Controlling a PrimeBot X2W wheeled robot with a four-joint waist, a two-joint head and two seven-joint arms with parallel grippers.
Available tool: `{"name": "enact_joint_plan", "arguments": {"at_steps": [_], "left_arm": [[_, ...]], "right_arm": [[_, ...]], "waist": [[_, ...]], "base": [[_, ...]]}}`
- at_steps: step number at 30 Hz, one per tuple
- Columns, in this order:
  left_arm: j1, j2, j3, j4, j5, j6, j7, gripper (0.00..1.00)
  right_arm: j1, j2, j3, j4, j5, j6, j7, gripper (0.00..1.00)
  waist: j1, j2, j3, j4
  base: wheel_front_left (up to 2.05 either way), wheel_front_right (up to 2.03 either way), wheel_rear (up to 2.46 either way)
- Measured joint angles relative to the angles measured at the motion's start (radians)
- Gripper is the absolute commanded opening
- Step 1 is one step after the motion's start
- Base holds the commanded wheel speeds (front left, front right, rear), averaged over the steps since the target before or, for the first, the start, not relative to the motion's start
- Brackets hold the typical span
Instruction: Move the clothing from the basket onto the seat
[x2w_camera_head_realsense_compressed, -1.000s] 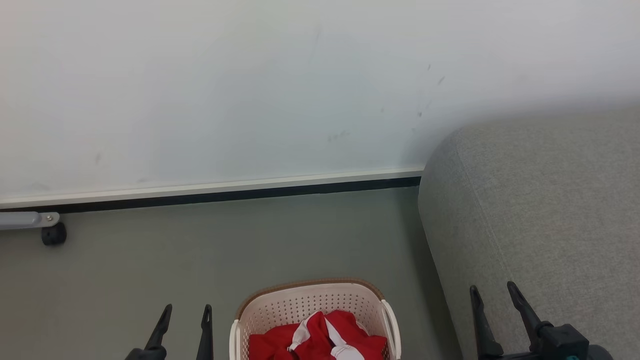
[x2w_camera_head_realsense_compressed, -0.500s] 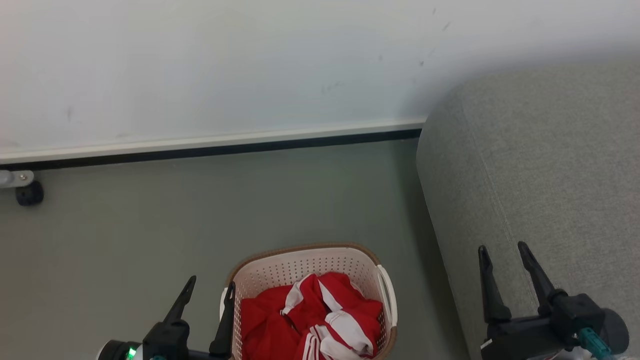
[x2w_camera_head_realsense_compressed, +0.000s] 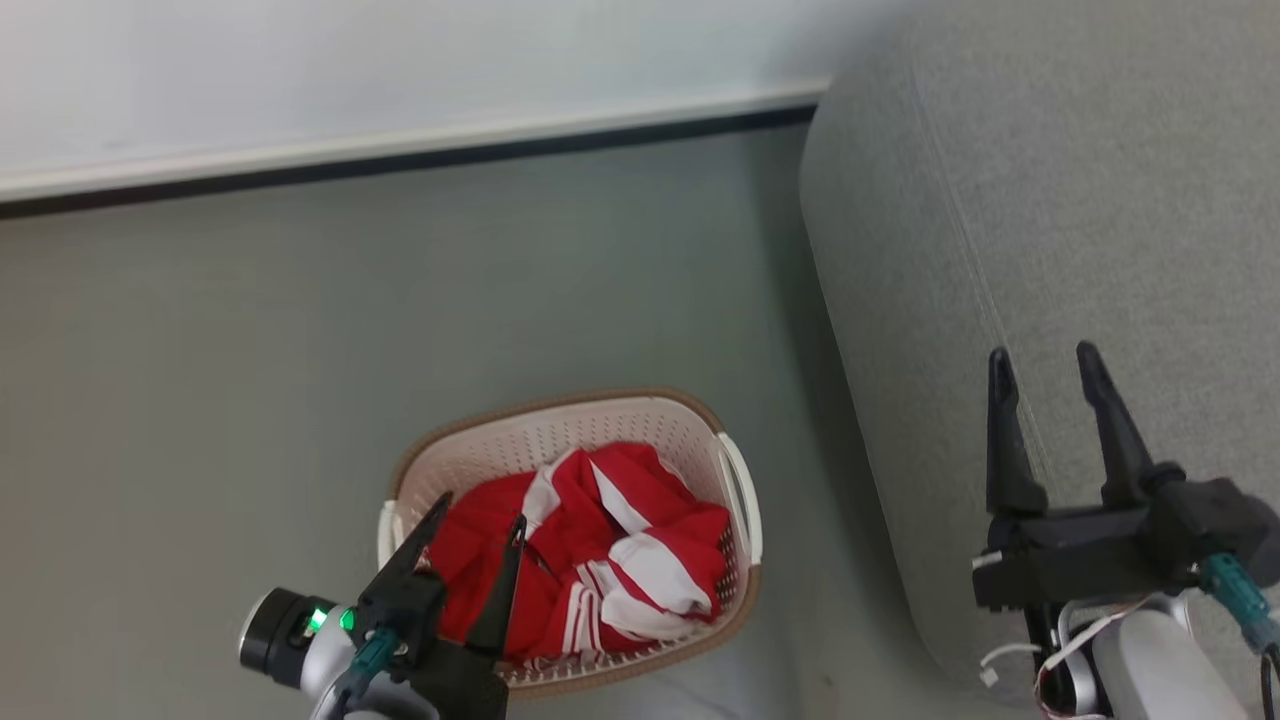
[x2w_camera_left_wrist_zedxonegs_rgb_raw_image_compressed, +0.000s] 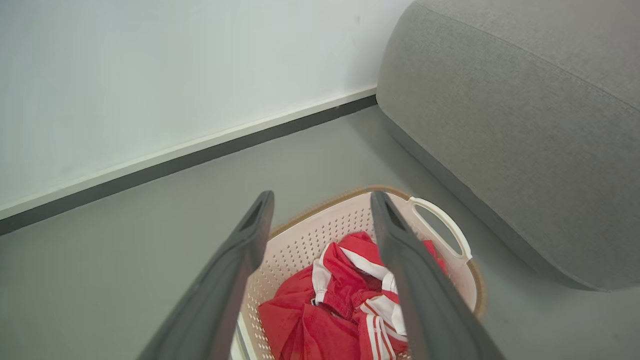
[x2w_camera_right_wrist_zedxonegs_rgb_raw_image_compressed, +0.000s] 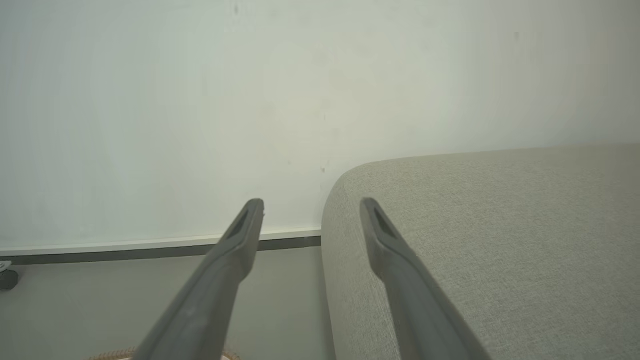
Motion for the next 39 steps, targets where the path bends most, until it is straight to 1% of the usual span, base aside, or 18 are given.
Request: {"name": "enact_joint_plan", "arguments": {"at_steps": [5, 11, 20, 28, 39], "left_arm": [[-0.06, -0.011, -0.022, 0.062, 0.014, -0.016, 0.021, 1.0], [-0.146, -0.038, -0.054, 0.129, 0.036, -0.034, 0.041, 1.0], [-0.25, -0.041, -0.105, 0.215, 0.066, -0.06, 0.071, 1.0], [-0.343, -0.045, -0.131, 0.272, 0.094, -0.079, 0.081, 1.0], [-0.445, -0.045, -0.14, 0.377, 0.102, -0.087, 0.101, 1.0]], "right_arm": [[-0.048, 0.014, -0.009, -0.016, -0.003, -0.001, -0.003, 1.0], [-0.096, 0.019, -0.017, -0.037, -0.007, -0.001, -0.004, 1.0], [-0.22, 0.034, -0.037, -0.073, -0.01, -0.001, -0.004, 1.0], [-0.271, 0.042, -0.048, -0.116, -0.028, -0.006, -0.004, 1.0], [-0.312, 0.048, -0.049, -0.152, -0.057, -0.007, -0.004, 1.0]], "waist": [[0.0, 0.0, 0.07, -0.034], [-0.0001, 0.0, 0.158, -0.073], [-0.0001, 0.0, 0.294, -0.122], [-0.0001, 0.0001, 0.417, -0.147], [-0.0001, 0.0001, 0.567, -0.171]], "base": [[0.0, 0.0, 0.0], [0.0, 0.0, 0.0], [0.0, 0.0, 0.0], [0.0, 0.0, 0.0], [0.0, 0.0, 0.0]]}}
